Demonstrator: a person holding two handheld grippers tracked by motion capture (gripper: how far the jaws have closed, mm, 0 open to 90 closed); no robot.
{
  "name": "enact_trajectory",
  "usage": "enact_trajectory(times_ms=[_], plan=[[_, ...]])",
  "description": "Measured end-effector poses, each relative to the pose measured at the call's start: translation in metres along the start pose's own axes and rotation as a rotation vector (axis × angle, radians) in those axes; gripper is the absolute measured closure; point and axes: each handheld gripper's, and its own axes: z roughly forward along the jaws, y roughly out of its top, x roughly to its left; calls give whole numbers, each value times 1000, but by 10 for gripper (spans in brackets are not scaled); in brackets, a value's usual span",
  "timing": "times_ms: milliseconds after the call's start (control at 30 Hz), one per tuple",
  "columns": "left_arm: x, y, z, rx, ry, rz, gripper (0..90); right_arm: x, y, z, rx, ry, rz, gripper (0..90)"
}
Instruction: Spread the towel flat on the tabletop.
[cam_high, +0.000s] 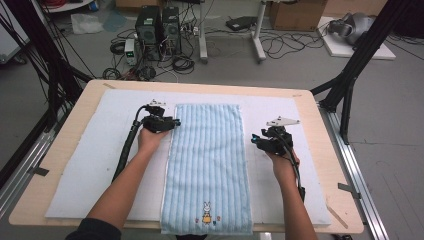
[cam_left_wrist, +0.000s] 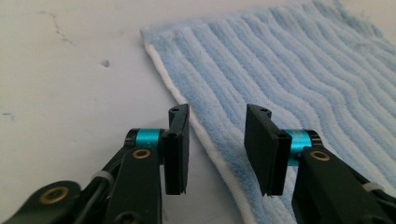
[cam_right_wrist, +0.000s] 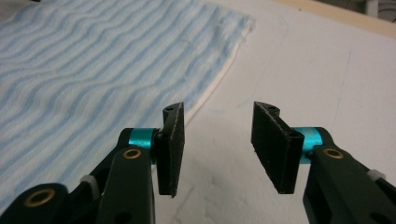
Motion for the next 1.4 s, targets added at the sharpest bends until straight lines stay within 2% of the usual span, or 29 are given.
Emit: enact_trajectory(times_ms=[100, 167, 233, 300, 333, 433, 467, 500, 533, 567, 600, 633, 700, 767, 833, 900, 967, 1000, 1133, 1233, 1333, 1400], plan=[[-5, -3, 4, 11, 51, 50, 696, 0, -2, -8, -24, -11, -16, 543], [-7, -3, 5, 9, 74, 85, 805, -1, -3, -10, -23, -11, -12, 542], [-6, -3, 6, 3, 79, 81, 864, -1, -4, -11, -23, -12, -11, 541], [-7, -2, 6, 1, 113, 84, 875, 0, -5, -11, -21, -10, -9, 539], [-7, -2, 7, -6, 123, 73, 875, 0, -6, -11, -21, -10, -9, 539], [-4, -2, 6, -7, 123, 50, 873, 0, -9, -11, -19, -16, -11, 540], [-2, -2, 5, -10, 125, 31, 858, 0, -10, -11, -15, -16, -3, 538], [-1, -2, 5, -15, 133, 12, 764, 0, -10, -11, -16, -16, -3, 537], [2, -2, 4, -21, 113, -10, 625, 0, -11, -11, -20, -20, -4, 534], [5, -2, 2, -26, 75, -32, 524, 0, -12, -12, -21, -17, 2, 531], [6, -2, 1, -33, 43, -45, 464, 0, -12, -12, -25, -11, 5, 519], [6, -2, -2, -44, 19, -40, 399, 1, -12, -13, -28, -1, 6, 511], [4, 1, -9, -84, -33, -19, 324, 2, -13, -14, -30, 20, 7, 530], [0, 2, -17, -141, -60, 5, 268, 7, -15, -11, -6, 58, -2, 586], [-4, 5, -26, -191, -97, 11, 192, 13, -18, -4, 25, 82, -16, 597], [-6, 6, -32, -221, -127, 22, 191, 19, -22, 2, 41, 119, -14, 635], [-7, 7, -37, -230, -158, 26, 184, 26, -26, 9, 67, 155, -23, 645], [-8, 8, -40, -232, -170, 28, 181, 28, -27, 11, 81, 152, -29, 644], [-9, 10, -49, -240, -213, 33, 180, 37, -27, 14, 144, 67, -121, 672], [-12, 3, -56, -303, -241, 44, 215, 36, -28, 12, 149, 39, -125, 659], [-11, -5, -61, -309, -239, 84, 217, 30, -26, 2, 76, 62, -82, 601], [-10, -10, -65, -333, -237, 107, 206, 25, -23, -8, 8, 58, -50, 509]])
